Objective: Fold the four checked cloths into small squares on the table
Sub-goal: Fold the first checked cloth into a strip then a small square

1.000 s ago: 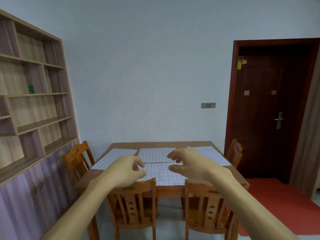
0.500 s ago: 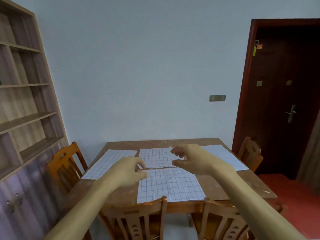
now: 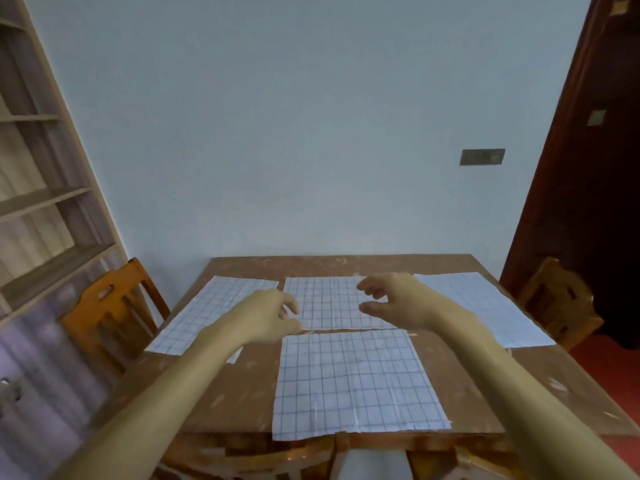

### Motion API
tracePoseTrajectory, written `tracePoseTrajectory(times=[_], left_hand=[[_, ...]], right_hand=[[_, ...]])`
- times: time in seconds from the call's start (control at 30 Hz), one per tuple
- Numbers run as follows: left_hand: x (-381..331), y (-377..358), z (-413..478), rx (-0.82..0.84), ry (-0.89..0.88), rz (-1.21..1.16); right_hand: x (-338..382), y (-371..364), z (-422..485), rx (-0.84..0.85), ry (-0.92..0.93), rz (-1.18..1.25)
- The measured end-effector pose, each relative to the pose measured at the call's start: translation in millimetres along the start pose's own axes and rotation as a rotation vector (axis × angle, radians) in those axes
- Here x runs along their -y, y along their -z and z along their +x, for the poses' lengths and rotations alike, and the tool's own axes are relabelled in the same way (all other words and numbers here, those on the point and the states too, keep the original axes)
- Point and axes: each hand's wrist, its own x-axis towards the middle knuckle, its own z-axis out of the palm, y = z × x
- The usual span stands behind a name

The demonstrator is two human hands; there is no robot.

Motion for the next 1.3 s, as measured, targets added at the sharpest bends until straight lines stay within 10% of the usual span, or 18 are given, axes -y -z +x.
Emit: tracePoseTrajectory(times=[0.63,1.3], left_hand=[[112.4,-60.6,230.7,0.31,-0.021,-0.026],[61.7,-281.9,315.0,0.701,-0.093,0.049]], right_hand=[[-88.6,-103.3,198.2,0.172,-0.239,0.042],[-258.7,-234.5,178.0,0.38,-0.549,0.14]])
